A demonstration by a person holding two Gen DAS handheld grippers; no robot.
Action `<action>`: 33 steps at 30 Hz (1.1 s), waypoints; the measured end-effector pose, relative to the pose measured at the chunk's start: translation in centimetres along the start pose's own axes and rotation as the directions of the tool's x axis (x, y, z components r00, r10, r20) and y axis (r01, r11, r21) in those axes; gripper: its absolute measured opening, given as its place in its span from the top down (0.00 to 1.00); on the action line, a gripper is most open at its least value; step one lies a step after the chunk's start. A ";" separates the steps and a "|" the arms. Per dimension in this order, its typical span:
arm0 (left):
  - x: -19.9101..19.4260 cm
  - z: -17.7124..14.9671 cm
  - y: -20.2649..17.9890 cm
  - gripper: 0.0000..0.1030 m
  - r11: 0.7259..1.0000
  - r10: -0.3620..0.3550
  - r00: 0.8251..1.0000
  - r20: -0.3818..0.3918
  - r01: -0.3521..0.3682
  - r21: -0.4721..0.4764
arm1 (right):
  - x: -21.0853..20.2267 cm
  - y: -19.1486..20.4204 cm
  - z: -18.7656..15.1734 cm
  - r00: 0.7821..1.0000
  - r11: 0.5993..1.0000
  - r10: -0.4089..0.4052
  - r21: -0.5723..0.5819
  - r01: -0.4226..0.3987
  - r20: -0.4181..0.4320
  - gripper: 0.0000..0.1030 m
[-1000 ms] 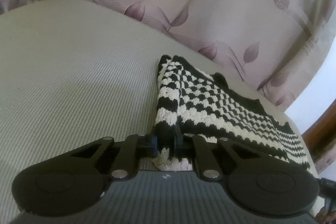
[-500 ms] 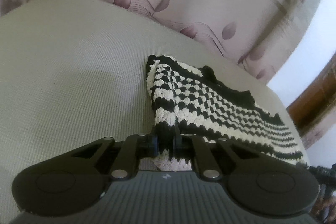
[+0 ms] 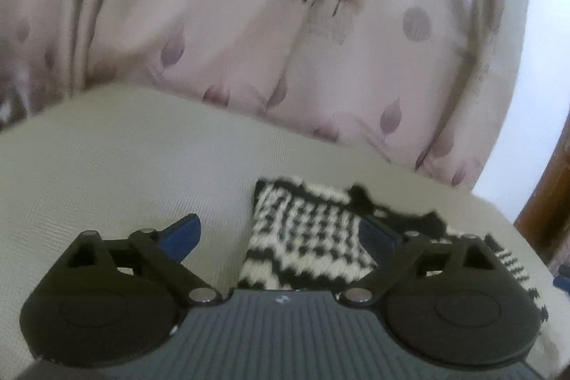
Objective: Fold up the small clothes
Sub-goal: 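Open both tools and withdraw from the folded cardigan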
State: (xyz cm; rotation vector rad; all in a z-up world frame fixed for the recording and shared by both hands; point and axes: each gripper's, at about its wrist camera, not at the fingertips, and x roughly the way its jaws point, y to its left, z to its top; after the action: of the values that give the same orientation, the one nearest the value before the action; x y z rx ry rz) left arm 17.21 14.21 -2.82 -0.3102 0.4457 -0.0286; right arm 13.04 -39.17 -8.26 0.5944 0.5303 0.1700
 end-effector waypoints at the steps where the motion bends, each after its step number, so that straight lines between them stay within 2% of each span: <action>1: 0.3 0.3 -0.5 0.10 0.999 -0.045 0.999 -0.004 0.045 0.009 | -0.2 0.5 0.4 0.999 0.999 0.040 -0.011 -0.039 0.010 0.58; 4: 1.9 0.5 -2.6 0.25 0.990 -0.124 0.992 -0.037 0.126 0.057 | 1.6 3.4 1.0 0.997 0.990 0.068 -0.117 -0.072 -0.038 0.58; 6: 3.6 0.2 -4.2 0.32 0.982 -0.145 0.988 -0.062 0.151 0.111 | 3.8 5.2 0.9 0.994 0.978 0.082 -0.183 -0.095 -0.078 0.58; 8: 5.3 -0.2 -5.0 0.36 0.981 -0.144 0.986 -0.081 0.153 0.122 | 6.3 6.5 0.7 0.993 0.967 0.042 -0.245 -0.068 -0.109 0.58; 10: 7.0 -0.5 -5.3 0.36 0.984 -0.121 0.989 -0.085 0.131 0.121 | 8.9 7.0 0.5 0.990 0.960 0.006 -0.277 -0.046 -0.143 0.58; 15: 9.7 -1.1 -4.2 0.36 0.994 -0.042 0.992 -0.119 0.053 0.095 | 13.5 6.4 0.1 0.973 0.934 -0.157 -0.345 0.092 -0.167 0.61; 19: 10.5 -1.6 -3.0 0.36 0.997 -0.004 0.991 -0.137 0.014 0.069 | 14.8 6.2 0.3 0.964 0.921 -0.211 -0.364 0.141 -0.159 0.61; 24: 10.2 -2.3 -4.2 0.30 0.985 0.038 0.993 -0.108 -0.019 0.169 | 15.3 5.5 0.4 0.968 0.937 -0.191 -0.325 0.131 -0.161 0.61; 28: 10.4 -2.5 -4.7 0.26 0.980 0.050 0.993 -0.106 -0.028 0.197 | 13.1 6.2 0.8 0.985 0.961 -0.124 -0.263 0.088 -0.121 0.60; 30: 10.5 -2.5 -4.7 0.25 0.980 0.052 0.993 -0.107 -0.030 0.197 | 12.0 6.8 0.3 0.990 0.958 -0.107 -0.277 0.077 -0.096 0.60; 33: 10.5 -2.6 -4.7 0.24 0.980 0.054 0.993 -0.109 -0.032 0.197 | 11.3 7.5 -1.3 0.985 0.927 -0.162 -0.353 0.129 -0.066 0.59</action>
State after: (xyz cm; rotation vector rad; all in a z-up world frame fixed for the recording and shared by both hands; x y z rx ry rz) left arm 25.79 7.98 -8.06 -0.1064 0.5584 -0.0472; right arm 21.95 -28.99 -9.65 0.1998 0.6165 0.1467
